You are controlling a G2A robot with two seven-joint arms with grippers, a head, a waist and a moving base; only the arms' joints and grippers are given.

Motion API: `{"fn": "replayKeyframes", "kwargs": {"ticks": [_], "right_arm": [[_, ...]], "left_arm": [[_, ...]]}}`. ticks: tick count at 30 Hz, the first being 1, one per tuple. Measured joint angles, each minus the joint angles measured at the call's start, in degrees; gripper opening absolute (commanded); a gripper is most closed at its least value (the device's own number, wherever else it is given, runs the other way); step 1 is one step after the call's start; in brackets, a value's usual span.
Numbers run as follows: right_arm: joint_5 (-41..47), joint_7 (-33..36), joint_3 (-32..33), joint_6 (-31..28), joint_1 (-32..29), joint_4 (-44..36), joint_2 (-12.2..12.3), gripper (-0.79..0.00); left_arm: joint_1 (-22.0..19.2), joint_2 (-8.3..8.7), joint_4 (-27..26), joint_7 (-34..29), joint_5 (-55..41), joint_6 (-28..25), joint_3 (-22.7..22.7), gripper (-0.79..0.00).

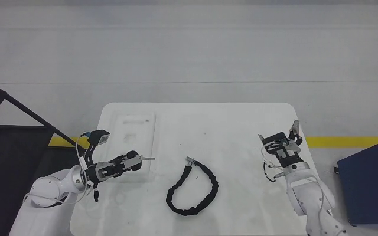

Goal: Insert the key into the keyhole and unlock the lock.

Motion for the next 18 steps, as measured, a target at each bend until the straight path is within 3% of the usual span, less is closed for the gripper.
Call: {"fn": "replayKeyframes", "kwargs": {"ticks": [10, 18], "right_arm": [[-16.4, 4.4, -13.6, -10.8, 6.9, 1.1, -0.6, 0.000], [-20.4, 3.4, -20.3, -15.8, 9.0, 3.7, -1.2, 0.000]], "left_arm": [[0.0, 0.00, 0.0, 0.0, 0.0, 0.0, 0.0, -0.785], [0.0, 0.00, 0.0, 0.0, 0.0, 0.0, 0.0, -0.785]]}}
